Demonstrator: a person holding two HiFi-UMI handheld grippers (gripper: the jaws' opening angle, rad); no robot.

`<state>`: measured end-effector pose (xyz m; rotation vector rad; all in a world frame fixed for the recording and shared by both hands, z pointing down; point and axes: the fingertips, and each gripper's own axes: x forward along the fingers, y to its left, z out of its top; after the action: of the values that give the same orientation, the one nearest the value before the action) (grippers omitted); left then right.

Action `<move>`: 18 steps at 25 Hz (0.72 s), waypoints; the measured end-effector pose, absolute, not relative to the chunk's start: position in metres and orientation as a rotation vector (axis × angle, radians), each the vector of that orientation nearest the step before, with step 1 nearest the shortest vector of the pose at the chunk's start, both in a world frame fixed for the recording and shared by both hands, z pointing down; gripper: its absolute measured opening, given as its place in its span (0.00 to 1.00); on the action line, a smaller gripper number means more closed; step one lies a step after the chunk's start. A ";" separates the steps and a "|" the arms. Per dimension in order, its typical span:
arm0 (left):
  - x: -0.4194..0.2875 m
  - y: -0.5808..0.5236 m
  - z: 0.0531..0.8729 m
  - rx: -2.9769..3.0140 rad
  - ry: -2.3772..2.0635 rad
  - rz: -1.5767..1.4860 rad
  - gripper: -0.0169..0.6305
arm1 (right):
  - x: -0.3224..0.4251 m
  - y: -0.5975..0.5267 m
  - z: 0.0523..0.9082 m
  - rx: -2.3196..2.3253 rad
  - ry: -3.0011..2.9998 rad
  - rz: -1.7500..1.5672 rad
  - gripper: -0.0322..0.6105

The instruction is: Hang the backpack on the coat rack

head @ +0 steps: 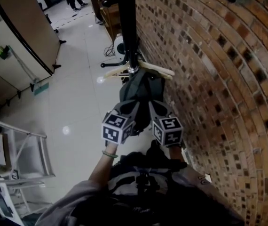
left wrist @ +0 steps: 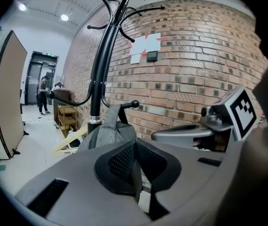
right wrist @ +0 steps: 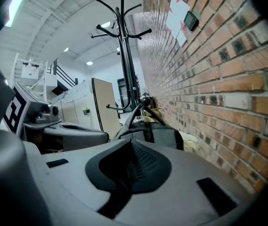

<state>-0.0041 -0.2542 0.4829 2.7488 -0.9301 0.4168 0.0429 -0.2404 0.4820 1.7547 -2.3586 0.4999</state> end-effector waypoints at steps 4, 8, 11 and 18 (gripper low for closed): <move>-0.004 -0.246 0.484 2.758 -0.903 0.416 0.02 | 0.037 -0.233 0.481 1.754 -2.362 0.501 0.07; -0.004 -0.241 0.484 2.761 -0.894 0.408 0.02 | 0.033 -0.228 0.478 1.760 -2.372 0.494 0.07; -0.003 -0.239 0.484 2.761 -0.891 0.404 0.02 | 0.033 -0.225 0.477 1.770 -2.378 0.499 0.07; -0.007 -0.237 0.485 2.758 -0.902 0.393 0.02 | 0.033 -0.223 0.477 1.773 -2.376 0.489 0.07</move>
<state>-0.0072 -0.2370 0.4848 2.7583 -0.9016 0.3926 0.0332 -0.2227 0.4768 1.7735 -2.3760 0.4891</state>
